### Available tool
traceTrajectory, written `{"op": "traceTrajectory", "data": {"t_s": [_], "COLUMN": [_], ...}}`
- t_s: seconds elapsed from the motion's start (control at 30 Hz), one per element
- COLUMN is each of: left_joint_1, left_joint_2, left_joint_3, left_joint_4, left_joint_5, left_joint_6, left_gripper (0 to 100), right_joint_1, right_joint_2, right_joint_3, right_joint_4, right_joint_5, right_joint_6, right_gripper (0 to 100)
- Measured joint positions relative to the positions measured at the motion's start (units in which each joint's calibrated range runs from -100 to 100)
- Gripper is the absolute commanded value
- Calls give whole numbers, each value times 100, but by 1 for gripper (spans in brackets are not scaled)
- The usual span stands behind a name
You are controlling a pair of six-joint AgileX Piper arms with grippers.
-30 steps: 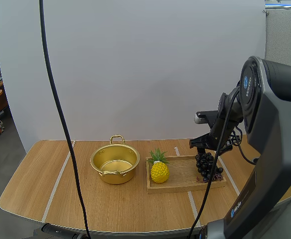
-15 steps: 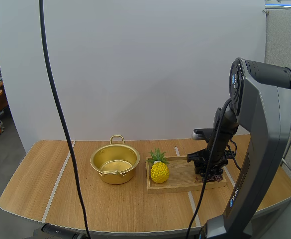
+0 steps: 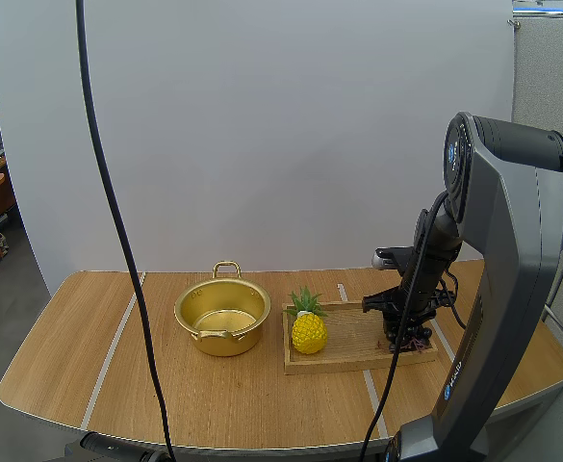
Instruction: Open the pot, put the grape inside, and close it
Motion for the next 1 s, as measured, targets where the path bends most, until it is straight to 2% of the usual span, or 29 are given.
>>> {"op": "traceTrajectory", "data": {"t_s": [0.23,0.5,0.77,0.8,1.0], "left_joint_1": [0,0,0,0,0], "left_joint_2": [0,0,0,0,0], "left_joint_3": [0,0,0,0,0], "left_joint_4": [0,0,0,0,0], "left_joint_5": [0,0,0,0,0], "left_joint_6": [0,0,0,0,0], "left_gripper": [0,0,0,0,0], "right_joint_1": [0,0,0,0,0], "right_joint_2": [-29,-985,-2667,-3159,-4209], "right_joint_3": [0,0,0,0,0], "right_joint_4": [93,433,595,645,889], "right_joint_5": [0,137,284,317,292], "right_joint_6": [0,0,9,9,9], "right_gripper": [0,0,0,0,0]}}
